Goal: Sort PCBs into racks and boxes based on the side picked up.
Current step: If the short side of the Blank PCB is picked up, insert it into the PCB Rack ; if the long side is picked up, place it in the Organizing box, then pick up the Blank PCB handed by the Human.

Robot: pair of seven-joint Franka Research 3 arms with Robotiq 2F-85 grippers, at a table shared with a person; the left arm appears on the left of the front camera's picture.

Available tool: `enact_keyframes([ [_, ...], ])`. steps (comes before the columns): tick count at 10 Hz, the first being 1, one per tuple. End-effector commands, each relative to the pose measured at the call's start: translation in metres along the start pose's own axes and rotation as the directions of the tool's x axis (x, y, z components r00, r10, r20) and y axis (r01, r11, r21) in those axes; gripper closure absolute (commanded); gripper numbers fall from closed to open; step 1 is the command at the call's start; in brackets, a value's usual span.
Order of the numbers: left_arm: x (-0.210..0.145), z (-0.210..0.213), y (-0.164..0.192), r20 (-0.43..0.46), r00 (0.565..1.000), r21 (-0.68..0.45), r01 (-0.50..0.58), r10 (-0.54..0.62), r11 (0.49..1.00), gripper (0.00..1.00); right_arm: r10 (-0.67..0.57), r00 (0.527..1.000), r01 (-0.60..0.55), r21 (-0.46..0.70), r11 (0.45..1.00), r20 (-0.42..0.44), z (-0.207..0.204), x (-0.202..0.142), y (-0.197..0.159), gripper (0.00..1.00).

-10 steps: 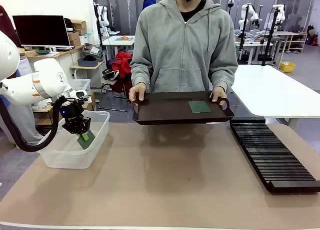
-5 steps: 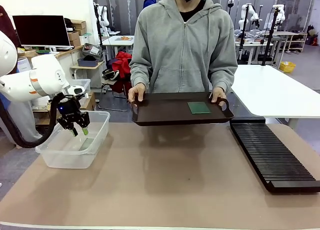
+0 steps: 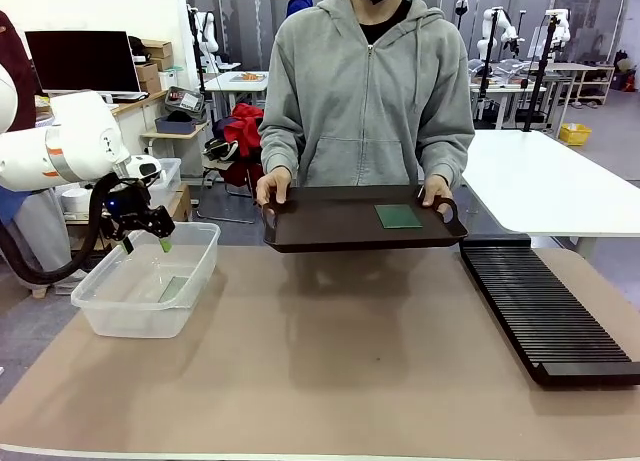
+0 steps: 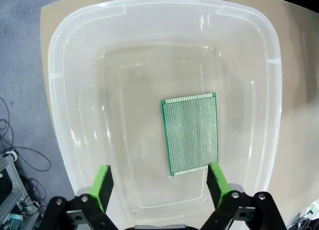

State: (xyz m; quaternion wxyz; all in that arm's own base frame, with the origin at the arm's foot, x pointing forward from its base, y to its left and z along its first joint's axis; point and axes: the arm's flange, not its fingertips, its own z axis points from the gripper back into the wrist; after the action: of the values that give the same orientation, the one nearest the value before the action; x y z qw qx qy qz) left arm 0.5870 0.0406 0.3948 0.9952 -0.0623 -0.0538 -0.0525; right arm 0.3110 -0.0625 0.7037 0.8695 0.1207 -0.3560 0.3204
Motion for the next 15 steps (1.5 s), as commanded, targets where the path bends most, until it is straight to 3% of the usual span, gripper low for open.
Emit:
enact_keyframes([
  [1, -0.015, 0.004, -0.013, 0.020, 1.000, 0.005, 0.005, -0.005, 1.000, 0.00, -0.005, 1.000, 0.005, 0.000, 1.000, 0.004, -0.001, 0.000, 0.002, 0.00],
  [2, 0.000, 0.000, 0.000, 0.000, 1.000, 0.000, 0.000, 0.000, 1.000, 0.00, -0.005, 1.000, 0.005, 0.000, 1.000, 0.004, -0.001, 0.000, 0.002, 0.00],
  [10, -0.002, 0.000, -0.003, -0.003, 1.000, -0.001, 0.005, -0.005, 1.000, 0.00, -0.005, 1.000, 0.005, 0.000, 1.000, 0.004, -0.001, 0.000, 0.002, 0.00],
  [13, -0.006, 0.069, 0.003, 0.030, 0.972, -0.146, 0.235, -0.233, 0.961, 0.00, -0.005, 1.000, 0.005, 0.000, 1.000, 0.004, -0.001, 0.000, 0.002, 0.00],
  [15, -0.016, 0.116, 0.005, 0.034, 0.912, -0.199, 0.408, -0.410, 0.891, 0.00, -0.005, 1.000, 0.005, 0.000, 1.000, 0.004, -0.001, 0.000, 0.002, 0.00],
])
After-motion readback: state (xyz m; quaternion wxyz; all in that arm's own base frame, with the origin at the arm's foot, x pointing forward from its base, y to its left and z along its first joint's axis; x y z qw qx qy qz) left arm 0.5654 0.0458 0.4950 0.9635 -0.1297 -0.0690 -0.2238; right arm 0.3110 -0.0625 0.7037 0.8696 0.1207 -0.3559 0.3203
